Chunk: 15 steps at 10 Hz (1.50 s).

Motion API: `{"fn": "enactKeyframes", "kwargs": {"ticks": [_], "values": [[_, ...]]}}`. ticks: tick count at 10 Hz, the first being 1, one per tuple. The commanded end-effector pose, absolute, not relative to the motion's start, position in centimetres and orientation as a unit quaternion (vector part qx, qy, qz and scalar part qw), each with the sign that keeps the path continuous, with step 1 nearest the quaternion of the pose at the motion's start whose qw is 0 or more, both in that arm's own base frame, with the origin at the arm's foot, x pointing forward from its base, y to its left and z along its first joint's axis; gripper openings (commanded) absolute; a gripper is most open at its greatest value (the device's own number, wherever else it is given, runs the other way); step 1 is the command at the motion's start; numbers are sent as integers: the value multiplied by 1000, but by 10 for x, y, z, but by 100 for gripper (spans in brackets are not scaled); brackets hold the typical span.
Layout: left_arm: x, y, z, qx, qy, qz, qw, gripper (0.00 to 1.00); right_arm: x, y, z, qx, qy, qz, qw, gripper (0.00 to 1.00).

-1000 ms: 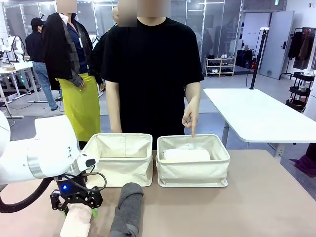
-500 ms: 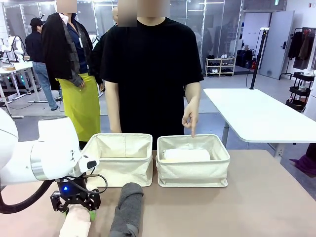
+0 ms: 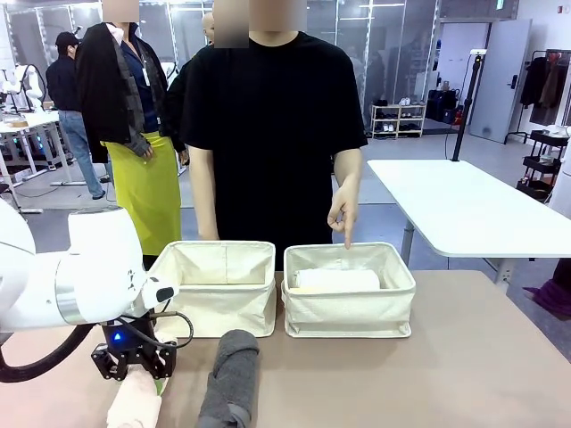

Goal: Divide the towels into two baskets.
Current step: Pick up one hotel-folded towel from the bottom of the table and place it in the Fabric basket indicated by the person.

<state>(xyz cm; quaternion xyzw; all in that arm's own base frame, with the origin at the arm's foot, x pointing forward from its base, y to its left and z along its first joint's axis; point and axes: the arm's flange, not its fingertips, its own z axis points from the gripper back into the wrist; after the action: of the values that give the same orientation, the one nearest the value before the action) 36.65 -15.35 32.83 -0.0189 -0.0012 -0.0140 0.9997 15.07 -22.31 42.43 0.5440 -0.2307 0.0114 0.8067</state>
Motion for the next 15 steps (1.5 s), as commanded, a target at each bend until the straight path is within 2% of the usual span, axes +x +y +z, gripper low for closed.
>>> {"fn": "enactKeyframes", "kwargs": {"ticks": [1, 2, 4, 5, 7, 8, 9, 10, 13, 14, 15], "values": [[351, -150, 342, -21, -5, -27, 999, 35, 150, -223, 427, 544, -237, 17, 804, 100], [340, -148, 363, -64, 24, -87, 994, 35, 150, -223, 427, 544, -237, 17, 804, 100], [319, -144, 410, -63, 22, -161, 985, 35, 150, -223, 427, 544, -237, 17, 804, 100], [307, -145, 426, -56, 25, -238, 969, 35, 150, -223, 427, 544, -237, 17, 804, 100], [294, -148, 437, -77, -9, -373, 925, 35, 150, -223, 427, 544, -237, 17, 804, 100], [287, -151, 441, -78, -33, -407, 910, 35, 150, -223, 427, 544, -237, 17, 804, 100], [286, -152, 442, -100, -52, -404, 908, 35, 150, -223, 427, 544, -237, 17, 804, 100], [303, -156, 441, -62, -5, -362, 930, 35, 150, -223, 427, 544, -237, 17, 804, 100], [303, -156, 441, -62, -5, -362, 930, 35, 150, -223, 427, 544, -237, 17, 804, 100], [301, -155, 442, -72, -12, -377, 923, 38, 150, -223, 427, 544, -237, 17, 804, 100], [306, -174, 460, -22, -60, -452, 890, 38, 150, -223, 427, 544, -237, 17, 804, 100]]}}
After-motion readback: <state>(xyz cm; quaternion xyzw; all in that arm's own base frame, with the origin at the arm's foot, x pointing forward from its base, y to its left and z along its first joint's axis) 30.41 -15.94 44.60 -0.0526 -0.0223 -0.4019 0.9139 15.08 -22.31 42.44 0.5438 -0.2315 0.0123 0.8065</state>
